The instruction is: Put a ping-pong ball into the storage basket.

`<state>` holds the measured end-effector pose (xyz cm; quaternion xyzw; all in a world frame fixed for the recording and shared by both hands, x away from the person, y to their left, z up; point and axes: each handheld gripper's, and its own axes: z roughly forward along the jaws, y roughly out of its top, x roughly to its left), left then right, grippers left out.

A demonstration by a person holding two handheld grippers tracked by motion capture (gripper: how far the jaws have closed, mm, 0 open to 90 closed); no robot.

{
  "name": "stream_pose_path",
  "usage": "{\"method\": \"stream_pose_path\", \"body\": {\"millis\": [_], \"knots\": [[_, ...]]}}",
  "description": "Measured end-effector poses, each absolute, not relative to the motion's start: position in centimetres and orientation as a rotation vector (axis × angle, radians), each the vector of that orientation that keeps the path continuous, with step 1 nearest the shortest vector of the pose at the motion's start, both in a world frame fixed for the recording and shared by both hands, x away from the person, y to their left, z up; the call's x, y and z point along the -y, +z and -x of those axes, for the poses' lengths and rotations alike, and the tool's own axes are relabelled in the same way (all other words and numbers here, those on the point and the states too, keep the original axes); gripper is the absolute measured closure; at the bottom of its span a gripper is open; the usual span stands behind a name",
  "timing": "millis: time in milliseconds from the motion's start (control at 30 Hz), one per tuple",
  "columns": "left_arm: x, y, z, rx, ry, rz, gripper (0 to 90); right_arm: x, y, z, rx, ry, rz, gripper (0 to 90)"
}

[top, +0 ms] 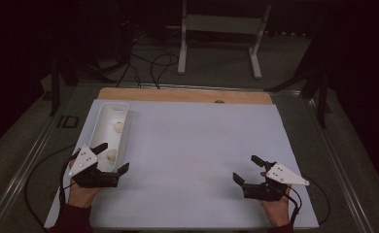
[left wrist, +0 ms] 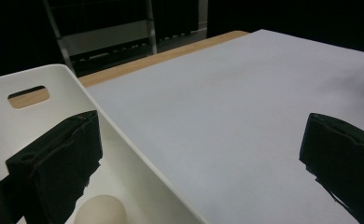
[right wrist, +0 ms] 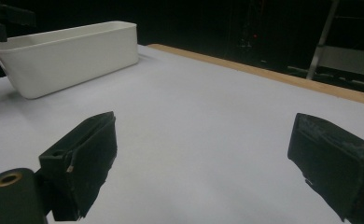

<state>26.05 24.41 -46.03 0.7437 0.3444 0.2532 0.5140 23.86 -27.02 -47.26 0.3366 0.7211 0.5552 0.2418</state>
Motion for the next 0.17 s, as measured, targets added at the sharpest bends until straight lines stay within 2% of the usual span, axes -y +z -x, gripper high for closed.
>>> {"method": "stream_pose_path", "body": {"millis": [167], "knots": [[-24.47,-46.02,-26.04,-0.834,0.612,-1.780,0.0,26.96,-47.28,-23.82,-1.972,1.521,-0.921,7.4]]}}
